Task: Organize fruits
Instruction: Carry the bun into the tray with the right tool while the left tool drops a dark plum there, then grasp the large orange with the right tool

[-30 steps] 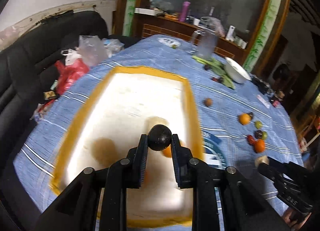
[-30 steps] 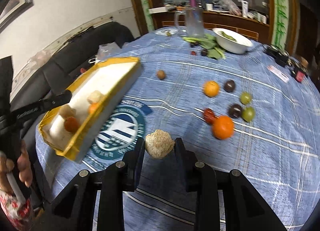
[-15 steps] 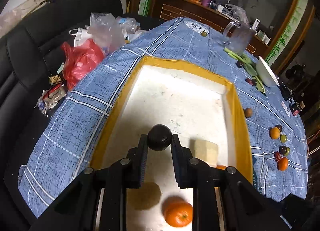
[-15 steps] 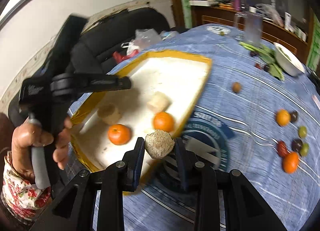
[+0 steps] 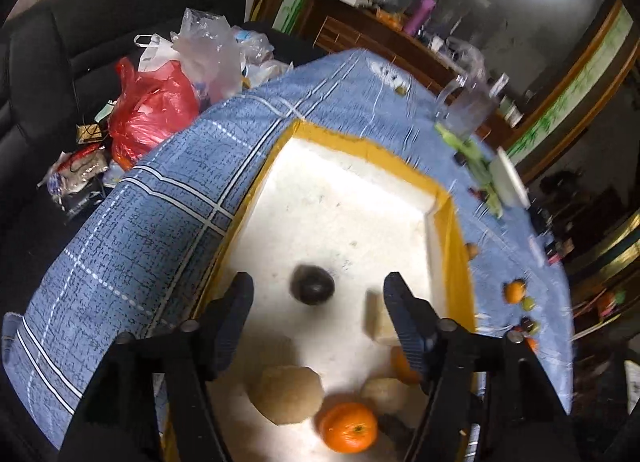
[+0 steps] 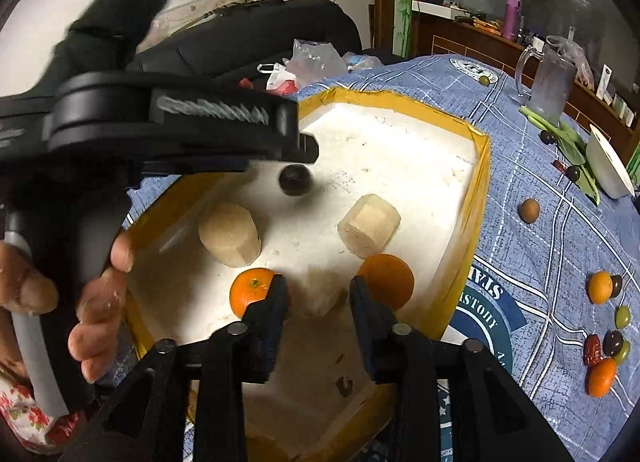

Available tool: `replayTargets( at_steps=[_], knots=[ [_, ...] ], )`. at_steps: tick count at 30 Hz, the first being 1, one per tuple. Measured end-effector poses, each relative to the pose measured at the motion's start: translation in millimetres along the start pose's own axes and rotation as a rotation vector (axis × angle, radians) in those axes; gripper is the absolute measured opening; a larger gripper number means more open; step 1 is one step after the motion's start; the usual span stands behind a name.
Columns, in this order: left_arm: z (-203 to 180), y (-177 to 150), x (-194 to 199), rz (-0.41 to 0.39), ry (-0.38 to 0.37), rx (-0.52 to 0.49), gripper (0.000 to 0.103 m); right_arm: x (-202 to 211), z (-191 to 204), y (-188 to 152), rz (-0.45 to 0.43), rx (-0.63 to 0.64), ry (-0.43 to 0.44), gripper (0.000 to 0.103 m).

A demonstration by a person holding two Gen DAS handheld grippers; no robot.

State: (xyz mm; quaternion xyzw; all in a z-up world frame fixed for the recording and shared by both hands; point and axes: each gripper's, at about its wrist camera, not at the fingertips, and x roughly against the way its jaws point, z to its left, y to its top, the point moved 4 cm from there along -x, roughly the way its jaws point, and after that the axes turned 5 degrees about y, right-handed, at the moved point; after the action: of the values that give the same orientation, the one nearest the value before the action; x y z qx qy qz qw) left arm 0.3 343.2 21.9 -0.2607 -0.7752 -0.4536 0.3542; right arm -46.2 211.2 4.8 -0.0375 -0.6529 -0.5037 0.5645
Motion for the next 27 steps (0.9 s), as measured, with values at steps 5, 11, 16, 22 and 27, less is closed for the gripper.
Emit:
replayTargets(
  at_steps=[5, 11, 16, 22, 27],
  knots=[
    [-8.2, -2.6, 17.2, -0.027, -0.046, 0.035, 0.085, 12.0, -5.9, -0.4, -0.035, -0.03, 0.005, 0.06],
    [-40.1, -15.3, 41.0, -0.062, -0.046, -0.028, 0.088, 34.5, -14.5, -6.4, -0.074, -0.057, 0.003, 0.06],
    [-75.9, -34.8, 56.4, -0.058, 0.003, -0.125, 0.088, 62.0, -30.8, -23.2, -0.106, -0.1, -0.012, 0.06],
    [-116.4, -62.8, 69.0, -0.042, -0.028, -0.205, 0.088, 106.8, -89.7, -66.9, -0.142, -0.199, -0.086, 0.062],
    [-149.0, -85.8, 60.8, -0.014, -0.032, -0.249, 0.088, 144.4, -162.9, -119.8, -0.148, -0.332, -0.197, 0.062]
  ],
)
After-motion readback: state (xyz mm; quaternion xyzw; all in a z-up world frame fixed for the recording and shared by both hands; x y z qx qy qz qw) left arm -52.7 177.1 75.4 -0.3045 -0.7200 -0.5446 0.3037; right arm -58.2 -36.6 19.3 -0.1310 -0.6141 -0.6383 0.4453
